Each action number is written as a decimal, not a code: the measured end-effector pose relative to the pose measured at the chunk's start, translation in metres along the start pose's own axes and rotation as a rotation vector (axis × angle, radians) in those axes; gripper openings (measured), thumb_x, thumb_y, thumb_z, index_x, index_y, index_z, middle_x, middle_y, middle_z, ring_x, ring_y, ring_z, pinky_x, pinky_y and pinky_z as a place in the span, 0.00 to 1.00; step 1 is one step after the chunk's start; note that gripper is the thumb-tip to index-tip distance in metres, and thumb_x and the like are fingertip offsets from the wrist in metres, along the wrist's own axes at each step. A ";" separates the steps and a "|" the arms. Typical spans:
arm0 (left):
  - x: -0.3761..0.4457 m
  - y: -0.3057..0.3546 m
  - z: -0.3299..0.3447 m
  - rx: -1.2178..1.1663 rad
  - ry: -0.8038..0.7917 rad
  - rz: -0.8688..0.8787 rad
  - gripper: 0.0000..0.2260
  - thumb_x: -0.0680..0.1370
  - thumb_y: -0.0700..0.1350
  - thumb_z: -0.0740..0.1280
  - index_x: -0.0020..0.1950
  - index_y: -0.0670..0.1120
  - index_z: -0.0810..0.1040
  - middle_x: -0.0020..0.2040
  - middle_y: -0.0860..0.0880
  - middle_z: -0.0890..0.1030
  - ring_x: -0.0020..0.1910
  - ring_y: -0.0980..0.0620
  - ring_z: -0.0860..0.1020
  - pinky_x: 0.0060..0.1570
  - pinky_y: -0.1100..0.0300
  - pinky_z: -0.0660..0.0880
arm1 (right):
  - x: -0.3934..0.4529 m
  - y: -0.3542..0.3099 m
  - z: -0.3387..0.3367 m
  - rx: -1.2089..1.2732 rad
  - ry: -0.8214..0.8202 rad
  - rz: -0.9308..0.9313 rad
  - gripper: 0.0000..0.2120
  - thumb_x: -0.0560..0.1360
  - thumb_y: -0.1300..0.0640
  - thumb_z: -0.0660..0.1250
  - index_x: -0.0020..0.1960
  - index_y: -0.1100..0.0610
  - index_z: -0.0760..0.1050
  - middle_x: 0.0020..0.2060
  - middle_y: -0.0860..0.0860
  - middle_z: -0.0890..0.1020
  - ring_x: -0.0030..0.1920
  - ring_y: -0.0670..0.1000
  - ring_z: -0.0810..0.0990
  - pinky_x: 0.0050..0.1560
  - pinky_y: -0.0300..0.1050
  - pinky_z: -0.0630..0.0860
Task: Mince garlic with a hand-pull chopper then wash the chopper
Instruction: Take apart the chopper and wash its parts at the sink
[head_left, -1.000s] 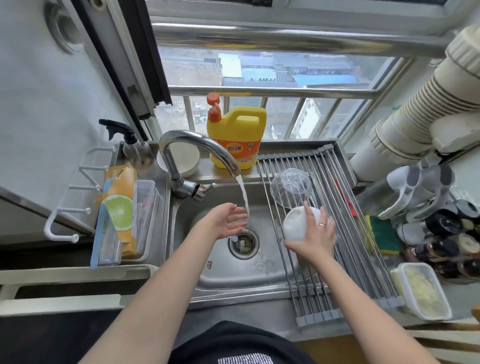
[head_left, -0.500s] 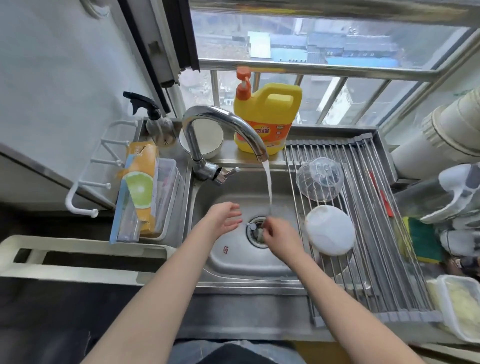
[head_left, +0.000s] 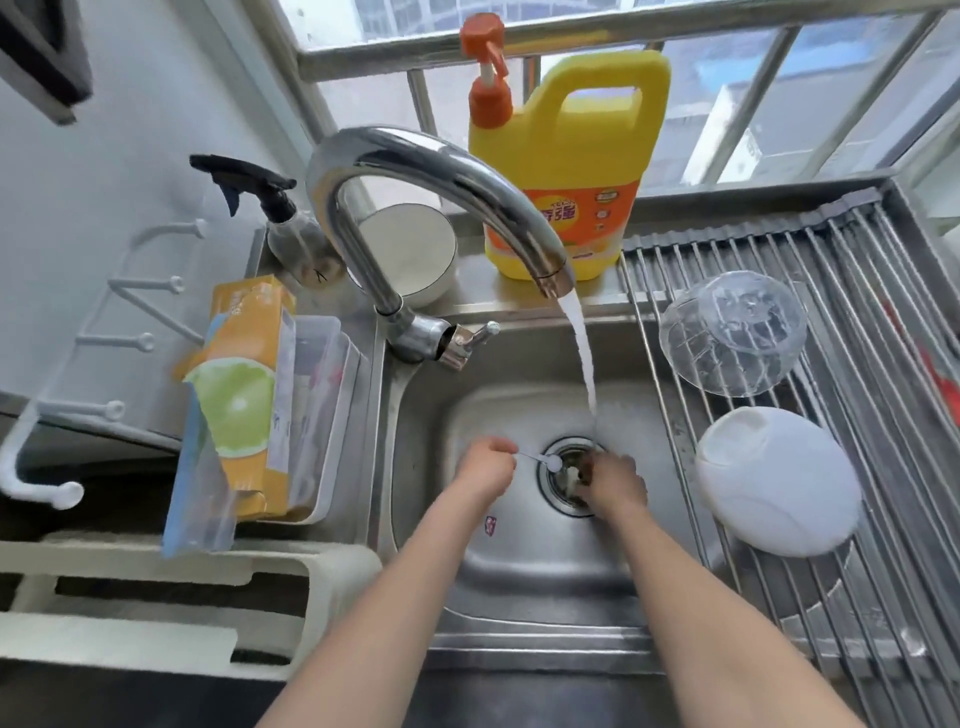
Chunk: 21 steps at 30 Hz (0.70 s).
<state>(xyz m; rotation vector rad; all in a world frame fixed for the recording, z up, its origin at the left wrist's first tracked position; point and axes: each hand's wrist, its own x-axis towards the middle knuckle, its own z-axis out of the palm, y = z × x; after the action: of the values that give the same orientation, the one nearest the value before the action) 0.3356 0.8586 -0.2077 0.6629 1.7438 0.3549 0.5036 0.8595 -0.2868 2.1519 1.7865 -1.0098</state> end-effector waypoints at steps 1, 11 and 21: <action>0.003 -0.002 0.002 0.021 -0.006 0.005 0.13 0.76 0.34 0.58 0.57 0.42 0.77 0.35 0.48 0.73 0.35 0.50 0.72 0.31 0.63 0.66 | 0.005 0.000 0.003 -0.022 0.011 -0.040 0.13 0.76 0.49 0.63 0.59 0.48 0.76 0.56 0.52 0.80 0.60 0.57 0.72 0.54 0.48 0.74; 0.013 -0.008 -0.008 0.089 0.032 -0.022 0.14 0.77 0.34 0.57 0.57 0.43 0.77 0.40 0.46 0.76 0.36 0.51 0.74 0.29 0.64 0.67 | 0.003 -0.003 0.002 0.049 0.138 -0.067 0.12 0.78 0.59 0.58 0.54 0.52 0.79 0.50 0.57 0.80 0.52 0.58 0.77 0.48 0.47 0.71; -0.034 0.029 0.000 0.048 -0.069 -0.013 0.11 0.78 0.35 0.56 0.55 0.44 0.75 0.39 0.48 0.74 0.35 0.54 0.72 0.32 0.64 0.67 | -0.050 -0.025 -0.043 0.765 0.302 0.073 0.09 0.78 0.63 0.61 0.53 0.59 0.79 0.48 0.56 0.82 0.51 0.57 0.79 0.51 0.47 0.74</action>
<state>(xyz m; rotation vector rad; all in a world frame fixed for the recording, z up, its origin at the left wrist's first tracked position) 0.3484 0.8610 -0.1645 0.6906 1.6947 0.2791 0.4947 0.8484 -0.2184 2.9138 1.5631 -1.6199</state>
